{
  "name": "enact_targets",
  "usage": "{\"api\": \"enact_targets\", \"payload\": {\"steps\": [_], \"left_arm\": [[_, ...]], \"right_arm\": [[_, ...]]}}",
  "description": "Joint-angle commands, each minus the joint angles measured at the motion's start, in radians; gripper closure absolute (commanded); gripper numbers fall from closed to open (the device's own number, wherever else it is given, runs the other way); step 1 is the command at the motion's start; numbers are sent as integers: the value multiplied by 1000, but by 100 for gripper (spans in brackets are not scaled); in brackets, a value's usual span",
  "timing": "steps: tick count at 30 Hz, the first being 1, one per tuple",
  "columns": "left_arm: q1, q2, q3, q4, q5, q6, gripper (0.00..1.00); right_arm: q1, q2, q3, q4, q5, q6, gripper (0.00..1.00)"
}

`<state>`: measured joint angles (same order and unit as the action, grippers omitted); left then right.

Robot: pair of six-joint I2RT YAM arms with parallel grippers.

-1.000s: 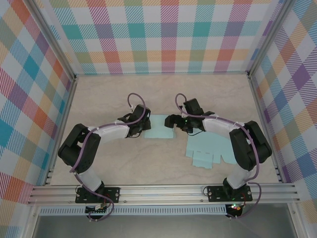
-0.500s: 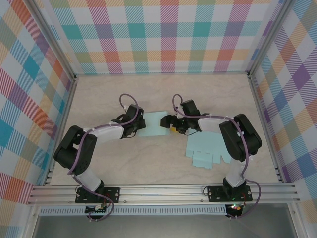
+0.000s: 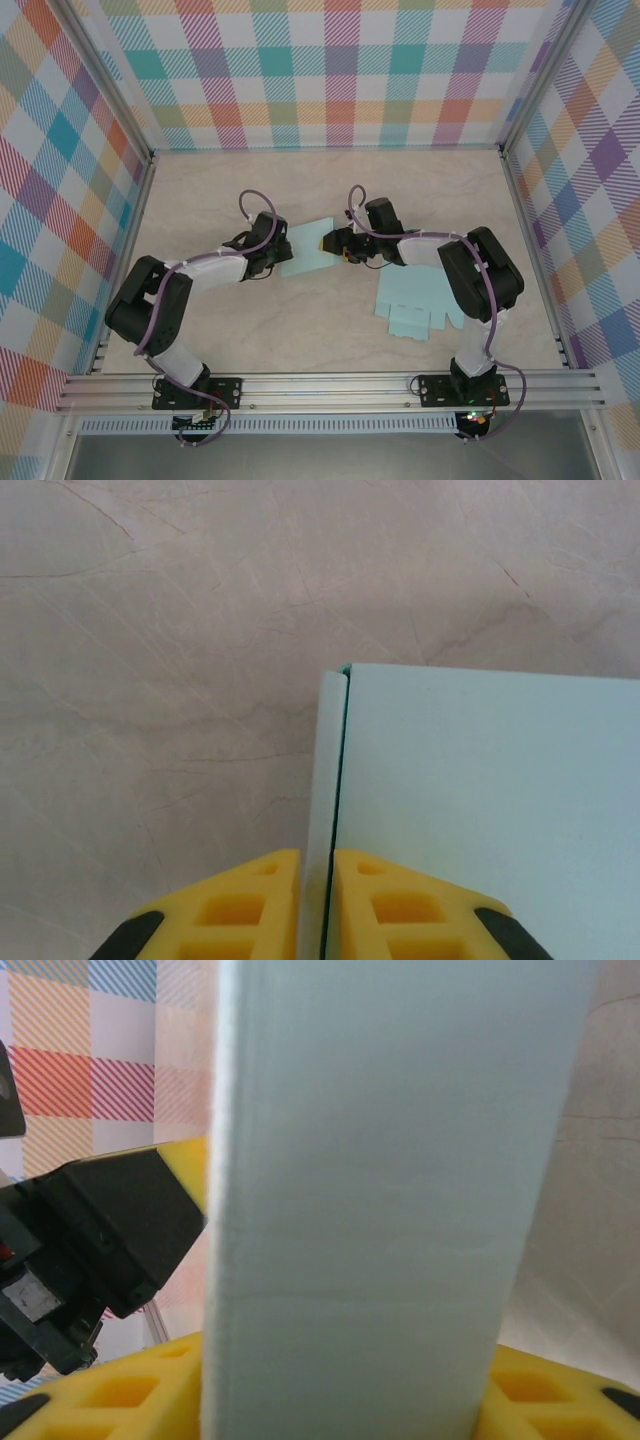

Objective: Fold the paper box

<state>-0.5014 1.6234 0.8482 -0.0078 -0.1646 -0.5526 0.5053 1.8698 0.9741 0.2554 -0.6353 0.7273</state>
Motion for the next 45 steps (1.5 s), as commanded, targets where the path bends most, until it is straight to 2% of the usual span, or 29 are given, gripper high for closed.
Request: {"api": "enact_targets", "payload": {"steps": [1, 3, 7, 10, 12, 14, 16, 21, 24, 26, 30, 37, 41, 45], "left_arm": [[6, -80, -24, -30, 4, 31, 79], [6, -128, -41, -22, -13, 52, 72], [4, -268, -136, 107, 1, 159, 48], [-12, -393, -247, 288, 49, 302, 21], [-46, -472, -324, 405, 94, 454, 0], [-108, -531, -386, 476, 139, 661, 0], [-207, -570, -446, 531, 120, 880, 0], [-312, -581, -476, 524, 52, 1173, 0], [-351, -522, -455, 519, -79, 1285, 0], [-360, -468, -429, 515, -143, 1335, 0], [-374, -363, -380, 531, -199, 1407, 0], [-375, -232, -307, 587, -282, 1441, 1], [-374, -193, -271, 562, -292, 1448, 8], [-375, -184, -246, 544, -306, 1428, 23]], "right_arm": [[-2, -1, -12, 45, -38, 40, 49], [-6, -6, -20, 59, -51, 74, 50], [-28, -30, -32, 51, -99, 156, 51], [-56, -59, -51, 48, -140, 218, 52], [-78, -80, -71, 69, -173, 263, 53], [-96, -97, -83, 73, -206, 294, 54], [-112, -109, -93, 72, -242, 326, 54], [-135, -119, -107, 70, -303, 389, 54], [-137, -125, -103, 42, -326, 394, 54], [-137, -135, -100, 13, -333, 387, 54], [-136, -158, -102, -18, -336, 379, 54], [-136, -185, -107, -46, -335, 365, 53], [-136, -176, -109, -46, -344, 363, 53], [-137, -163, -112, -46, -351, 363, 52]]}}
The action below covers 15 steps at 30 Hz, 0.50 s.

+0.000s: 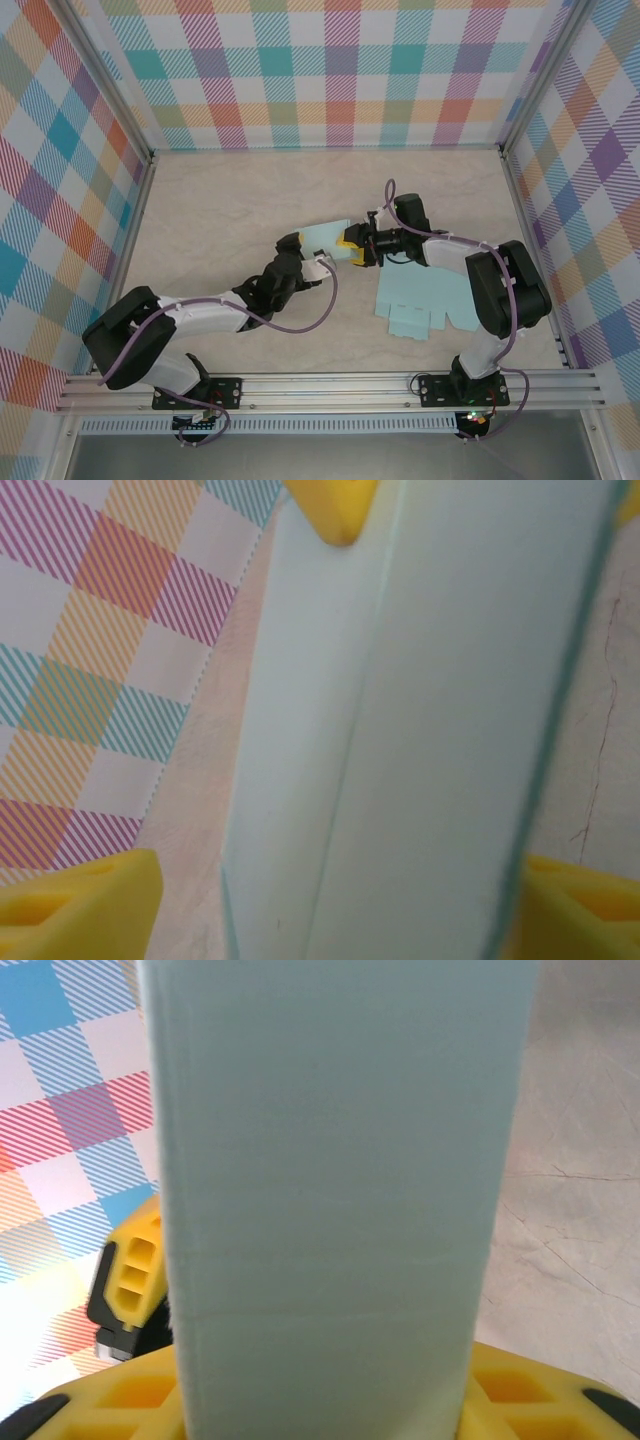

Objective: Fold the paper box

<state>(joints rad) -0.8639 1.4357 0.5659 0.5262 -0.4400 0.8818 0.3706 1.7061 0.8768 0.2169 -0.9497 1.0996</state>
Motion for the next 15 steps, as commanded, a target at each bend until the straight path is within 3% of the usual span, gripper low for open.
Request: {"api": "enact_targets", "payload": {"steps": [1, 6, 8, 15], "left_arm": [[-13, 3, 42, -4, -31, -9, 24], [-12, -19, 62, -81, -37, -19, 31], [-13, -36, 75, -137, -31, -31, 40], [-12, -117, 109, -350, 43, -70, 55]], "right_arm": [[-2, 3, -14, -7, -38, -10, 52], [-2, 10, -16, -4, -41, -12, 50], [-1, 11, -16, -10, -40, -18, 48], [-1, 15, -19, -11, -34, -27, 46]]}}
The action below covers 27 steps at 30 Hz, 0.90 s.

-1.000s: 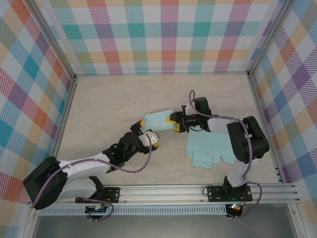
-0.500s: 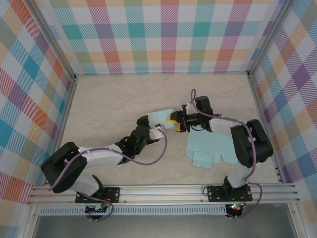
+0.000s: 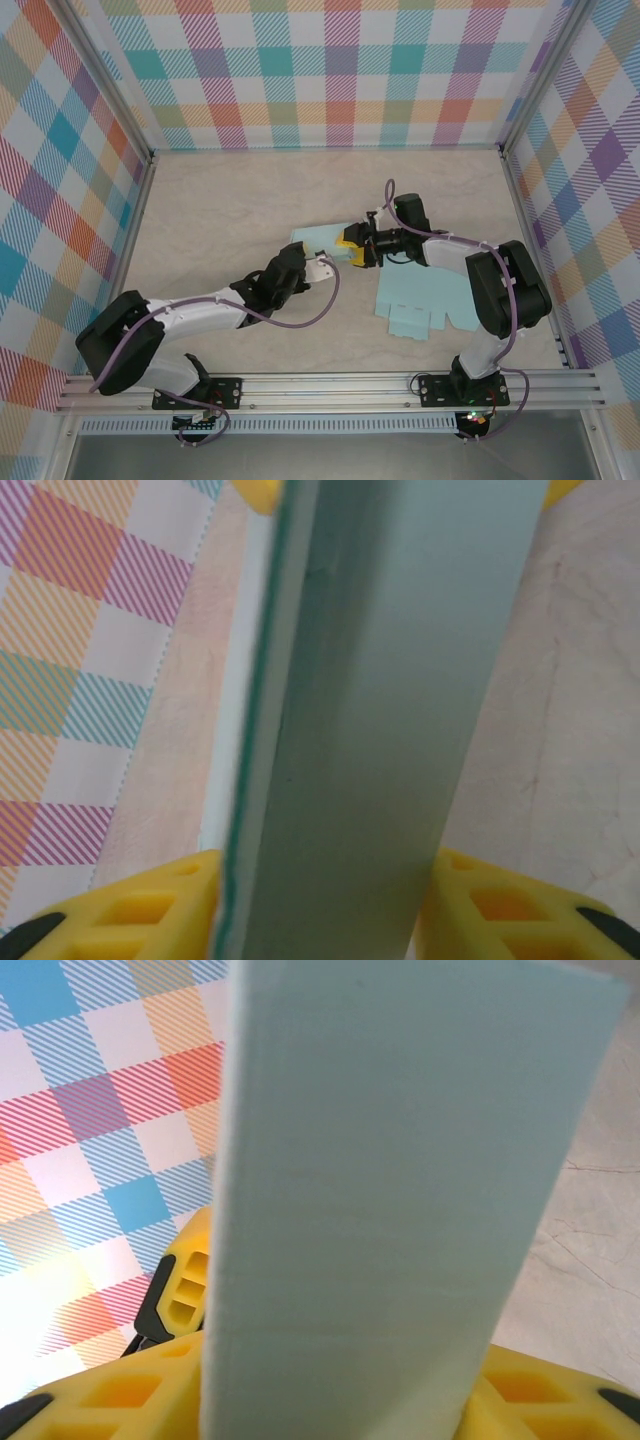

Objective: Fold the paper box

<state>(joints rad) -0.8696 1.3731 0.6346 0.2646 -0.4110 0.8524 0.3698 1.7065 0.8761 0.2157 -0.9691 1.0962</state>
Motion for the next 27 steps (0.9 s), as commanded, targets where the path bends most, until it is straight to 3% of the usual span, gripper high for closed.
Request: {"api": "enact_targets", "payload": {"steps": [1, 7, 14, 16, 20, 27], "left_arm": [[-6, -64, 45, -121, 17, -42, 56], [-6, -102, 102, -347, 50, -67, 60], [8, -85, 247, -741, 159, -145, 60], [24, -78, 276, -801, 198, -157, 64], [86, -38, 350, -901, 352, -174, 83], [176, 157, 505, -1079, 520, -157, 83]], "right_arm": [[-1, 14, -19, -10, -15, -25, 44], [-3, 7, -13, -33, -5, -45, 35], [-42, -52, -18, -149, 67, -120, 20], [-63, -84, -17, -207, 102, -163, 20], [-83, -155, 8, -357, 198, -294, 20], [-83, -264, 35, -527, 325, -462, 20]]}}
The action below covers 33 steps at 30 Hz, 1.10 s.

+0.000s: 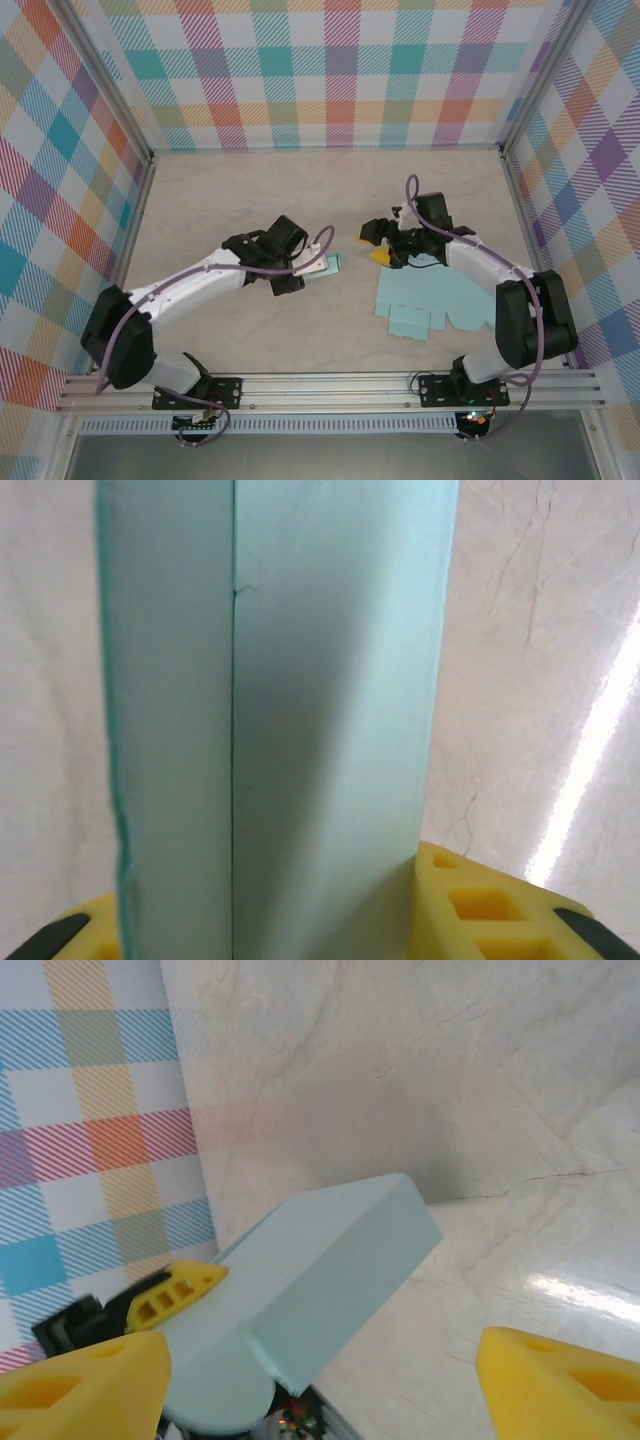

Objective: Fold the paper box

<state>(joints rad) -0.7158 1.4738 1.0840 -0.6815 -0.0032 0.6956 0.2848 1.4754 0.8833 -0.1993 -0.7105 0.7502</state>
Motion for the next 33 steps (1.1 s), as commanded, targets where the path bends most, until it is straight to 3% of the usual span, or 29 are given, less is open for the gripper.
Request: {"api": "enact_targets", "payload": {"steps": [1, 3, 5, 9, 12, 16, 21, 27, 30, 33], "left_arm": [[33, 84, 74, -144, 130, 8, 82], [47, 131, 99, -150, 152, 25, 82], [60, 169, 123, -151, 156, 31, 74], [80, 214, 158, -140, 151, 43, 36], [87, 217, 174, -131, 136, 58, 23], [88, 201, 188, -115, 134, 70, 19], [88, 144, 182, -88, 130, 71, 1], [87, -26, 131, -24, 118, 30, 0], [88, -157, 59, 91, 66, -97, 0], [89, -286, -26, 217, -66, -331, 1]], "right_arm": [[2, -45, 28, -122, 71, -132, 20], [7, -63, 29, -136, 70, -167, 20], [18, -77, 32, -153, 77, -199, 21], [53, -85, 46, -204, 165, -255, 27], [78, -83, 54, -209, 204, -283, 28], [111, -70, 74, -191, 239, -318, 29], [140, -56, 106, -171, 266, -352, 31], [146, -75, 129, -170, 305, -400, 31], [156, -85, 137, -167, 324, -426, 32], [186, -87, 157, -189, 380, -461, 33]]}}
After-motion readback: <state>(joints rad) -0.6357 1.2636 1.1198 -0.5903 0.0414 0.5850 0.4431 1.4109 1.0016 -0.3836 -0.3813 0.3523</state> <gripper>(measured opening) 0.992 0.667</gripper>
